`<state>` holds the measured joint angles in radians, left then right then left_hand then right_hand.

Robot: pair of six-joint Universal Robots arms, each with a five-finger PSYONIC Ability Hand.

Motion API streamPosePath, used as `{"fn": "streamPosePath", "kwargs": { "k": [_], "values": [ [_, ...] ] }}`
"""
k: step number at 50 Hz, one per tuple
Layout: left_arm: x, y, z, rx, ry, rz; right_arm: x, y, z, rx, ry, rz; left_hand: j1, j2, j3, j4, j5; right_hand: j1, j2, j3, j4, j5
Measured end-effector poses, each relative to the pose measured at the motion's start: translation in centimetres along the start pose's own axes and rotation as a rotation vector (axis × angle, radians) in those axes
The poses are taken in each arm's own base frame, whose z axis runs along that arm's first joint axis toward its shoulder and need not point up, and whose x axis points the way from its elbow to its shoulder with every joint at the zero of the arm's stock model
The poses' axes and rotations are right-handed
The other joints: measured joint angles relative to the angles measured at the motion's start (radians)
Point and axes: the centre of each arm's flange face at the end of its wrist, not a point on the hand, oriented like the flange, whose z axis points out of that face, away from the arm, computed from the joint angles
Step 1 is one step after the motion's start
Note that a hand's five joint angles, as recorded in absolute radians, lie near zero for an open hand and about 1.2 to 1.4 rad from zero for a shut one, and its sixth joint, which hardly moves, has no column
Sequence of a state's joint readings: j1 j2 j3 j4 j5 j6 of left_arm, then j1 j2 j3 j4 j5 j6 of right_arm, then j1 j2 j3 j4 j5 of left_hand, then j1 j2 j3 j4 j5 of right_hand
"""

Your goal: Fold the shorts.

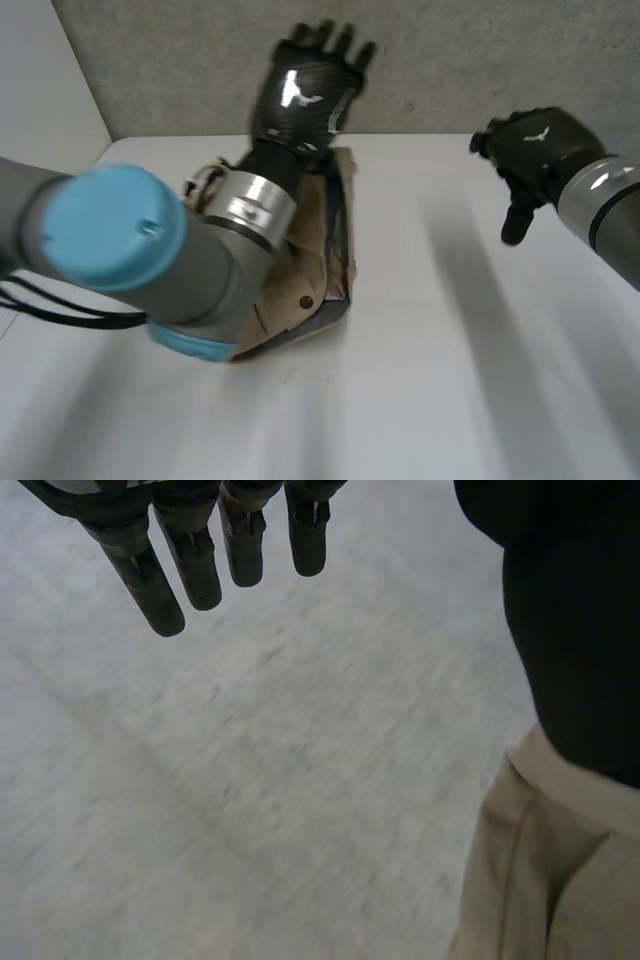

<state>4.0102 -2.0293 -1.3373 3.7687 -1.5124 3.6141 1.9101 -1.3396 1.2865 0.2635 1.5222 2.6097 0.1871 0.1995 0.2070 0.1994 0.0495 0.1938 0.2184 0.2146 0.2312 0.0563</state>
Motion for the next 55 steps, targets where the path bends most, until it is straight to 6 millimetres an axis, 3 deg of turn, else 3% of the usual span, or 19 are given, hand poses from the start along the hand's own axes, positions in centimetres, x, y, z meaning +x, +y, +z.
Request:
{"fn": "streamPosePath", "kwargs": {
  "k": [2, 6, 10, 16, 17, 20, 21, 22, 25, 26, 27, 28, 29, 40, 46, 55],
  "values": [
    [-1.8, -0.1, -0.9, -0.061, -0.035, 0.006, -1.2, 0.6, -0.4, -0.026, -0.086, -0.004, 0.0, 0.0, 0.0, 0.0, 0.0, 0.0, 0.0, 0.0, 0.0, 0.0],
    [-3.1, 0.1, -2.8, -0.146, -0.04, -0.007, -2.2, 1.1, -0.6, -0.042, -0.147, 0.002, 0.0, 0.0, 0.0, 0.0, -0.003, 0.0, 0.0, 0.0, 0.0, 0.0],
    [-3.4, 0.6, -5.1, -0.226, -0.018, -0.043, -3.3, 1.3, -0.5, -0.036, -0.187, 0.003, 0.001, 0.0, 0.0, 0.0, -0.005, 0.0, 0.0, 0.0, 0.0, 0.0],
    [-2.9, 1.0, -6.5, -0.271, 0.009, -0.071, -4.9, 1.1, -0.8, -0.018, -0.226, -0.009, 0.096, 0.081, 0.075, 0.076, 0.06, 0.0, 0.0, 0.0, 0.0, 0.0],
    [-2.9, 1.0, -6.6, -0.276, 0.013, -0.075, -5.3, 1.1, -0.9, -0.016, -0.235, -0.012, 0.451, 0.4, 0.369, 0.38, 0.349, 0.0, 0.0, 0.0, 0.0, 0.0],
    [-2.8, 1.0, -6.6, -0.279, 0.015, -0.077, -5.7, 1.1, -1.0, -0.015, -0.244, -0.016, 0.451, 0.4, 0.369, 0.38, 0.349, 0.0, 0.0, 0.0, 0.0, 0.0],
    [-2.9, 1.0, -6.6, -0.283, 0.016, -0.078, -5.8, 1.1, -1.0, -0.016, -0.246, -0.017, 0.902, 0.859, 0.847, 0.848, 0.813, 0.0, 0.0, 0.0, 0.0, 0.0],
    [-2.9, 1.0, -6.6, -0.286, 0.017, -0.078, -5.8, 1.1, -1.0, -0.016, -0.247, -0.018, 0.948, 0.917, 0.904, 0.919, 0.881, 0.0, 0.0, 0.0, 0.0, 0.0],
    [-3.0, 1.0, -6.5, -0.295, 0.019, -0.08, -5.8, 1.2, -1.0, -0.017, -0.246, -0.019, 0.755, 0.763, 0.754, 0.764, 0.736, 0.0, 0.0, 0.0, 0.0, 0.0],
    [-3.0, 0.9, -6.5, -0.309, 0.023, -0.083, -5.7, 1.2, -1.0, -0.017, -0.244, -0.02, 0.375, 0.437, 0.435, 0.44, 0.415, 0.0, 0.0, 0.0, 0.0, 0.0],
    [-3.0, 0.9, -6.6, -0.313, 0.024, -0.084, -5.7, 1.2, -1.0, -0.017, -0.243, -0.021, 0.375, 0.437, 0.435, 0.44, 0.415, 0.0, 0.0, 0.0, 0.0, 0.0],
    [-3.0, 0.9, -6.6, -0.326, 0.028, -0.087, -5.7, 1.2, -1.0, -0.017, -0.241, -0.021, 0.074, 0.129, 0.142, 0.14, 0.116, 0.0, 0.0, 0.0, 0.0, 0.0],
    [-3.1, 0.9, -6.6, -0.333, 0.03, -0.09, -5.6, 1.2, -1.0, -0.017, -0.24, -0.021, 0.022, 0.061, 0.067, 0.065, 0.048, 0.0, 0.0, 0.0, 0.0, 0.0],
    [-4.2, 1.3, -6.8, -0.375, 0.005, -0.096, -5.8, 1.1, -1.1, -0.012, -0.254, -0.016, 0.002, -0.001, -0.001, -0.001, -0.008, 0.0, 0.0, 0.0, 0.0, 0.0],
    [-5.5, 2.2, -7.0, -0.401, -0.033, -0.088, -7.7, 1.0, -1.9, 0.022, -0.337, -0.022, 0.002, -0.001, -0.001, -0.001, -0.008, 0.0, 0.0, 0.0, 0.0, 0.0],
    [-8.3, 3.7, -8.1, -0.455, -0.126, -0.118, -12.7, 1.1, -3.7, 0.137, -0.516, -0.043, 0.002, -0.001, -0.001, -0.001, -0.008, 0.0, 0.0, 0.0, 0.0, 0.0]
  ]
}}
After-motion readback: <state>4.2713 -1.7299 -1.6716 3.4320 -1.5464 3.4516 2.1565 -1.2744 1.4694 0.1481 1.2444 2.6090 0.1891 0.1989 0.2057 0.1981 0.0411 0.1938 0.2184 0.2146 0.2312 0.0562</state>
